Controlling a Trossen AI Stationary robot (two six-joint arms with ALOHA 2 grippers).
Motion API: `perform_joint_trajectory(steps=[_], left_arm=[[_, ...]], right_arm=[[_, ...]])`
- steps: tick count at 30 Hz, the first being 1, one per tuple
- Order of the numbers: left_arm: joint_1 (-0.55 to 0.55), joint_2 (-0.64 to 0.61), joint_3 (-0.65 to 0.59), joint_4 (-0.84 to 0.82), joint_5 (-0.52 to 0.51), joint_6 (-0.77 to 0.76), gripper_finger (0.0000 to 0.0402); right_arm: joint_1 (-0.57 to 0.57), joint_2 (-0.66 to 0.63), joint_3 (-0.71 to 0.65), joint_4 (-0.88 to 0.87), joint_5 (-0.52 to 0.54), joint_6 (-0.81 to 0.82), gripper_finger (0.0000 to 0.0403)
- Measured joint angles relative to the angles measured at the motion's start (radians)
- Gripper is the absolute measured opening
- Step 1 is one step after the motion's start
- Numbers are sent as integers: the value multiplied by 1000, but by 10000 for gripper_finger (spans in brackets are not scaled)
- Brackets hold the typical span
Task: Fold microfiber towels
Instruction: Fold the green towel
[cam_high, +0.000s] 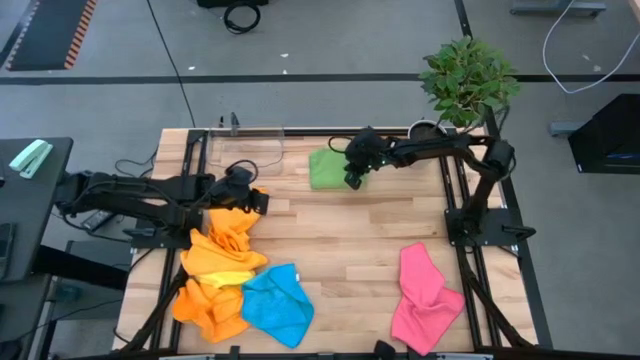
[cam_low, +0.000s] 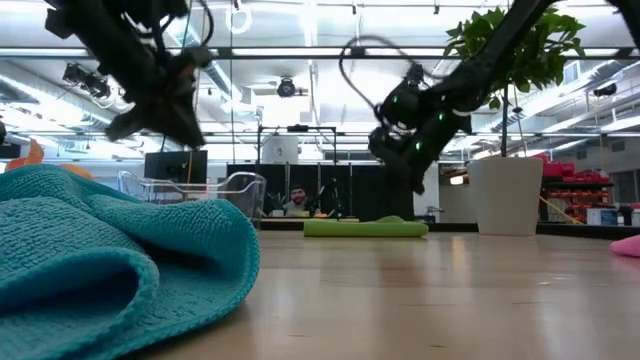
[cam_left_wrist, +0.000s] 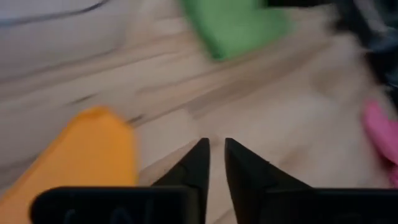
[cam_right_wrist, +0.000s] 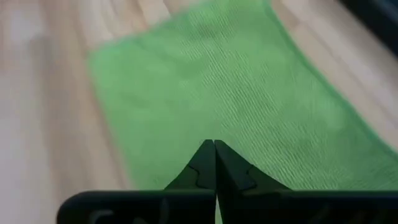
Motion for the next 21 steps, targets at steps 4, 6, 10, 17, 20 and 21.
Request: perform_joint_trajectory(steps=[4,6,10,17,20,21], left_arm=[[88,32,0,-81,71,68,105],[140,67,0,-108,110,139,125],[250,182,0,-104,209,329,159],[353,338,0,-32,250,568,180],[342,345,0,-12,314,630,176],[332,345,0,-13,322,657,173]], right_arm=[[1,-105,0,-22,-53,75,2],[13,-164,0,-37,-65,133,2],[89,-288,0,-79,-59,238,2],[296,-414,1,-155,127,424,2],[372,-427,2,-210,155,528,2],[400,-427,2,-221,161,568,2]])
